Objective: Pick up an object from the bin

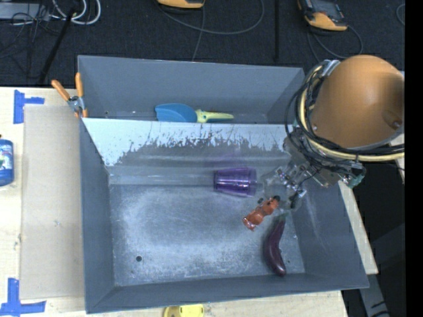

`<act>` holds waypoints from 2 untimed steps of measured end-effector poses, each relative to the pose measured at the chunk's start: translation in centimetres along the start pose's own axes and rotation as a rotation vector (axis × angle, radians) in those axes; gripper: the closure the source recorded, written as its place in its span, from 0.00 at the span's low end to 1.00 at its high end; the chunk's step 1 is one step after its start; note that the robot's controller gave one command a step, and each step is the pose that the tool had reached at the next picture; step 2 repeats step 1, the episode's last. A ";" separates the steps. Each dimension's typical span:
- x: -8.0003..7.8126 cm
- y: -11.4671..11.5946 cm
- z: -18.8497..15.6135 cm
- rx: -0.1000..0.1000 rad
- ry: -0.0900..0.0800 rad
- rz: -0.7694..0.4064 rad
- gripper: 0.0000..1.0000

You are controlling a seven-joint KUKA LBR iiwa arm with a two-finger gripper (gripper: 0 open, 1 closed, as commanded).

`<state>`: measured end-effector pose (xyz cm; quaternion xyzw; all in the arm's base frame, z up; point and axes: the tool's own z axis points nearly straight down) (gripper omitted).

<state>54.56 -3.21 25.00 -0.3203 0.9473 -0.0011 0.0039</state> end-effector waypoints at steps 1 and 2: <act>0.1 0.0 0.2 -0.003 0.003 0.001 1.00; 0.1 0.0 0.2 -0.003 0.003 0.001 1.00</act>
Offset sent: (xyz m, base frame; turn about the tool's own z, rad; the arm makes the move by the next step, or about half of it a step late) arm 0.0088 -0.0138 0.0576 0.0519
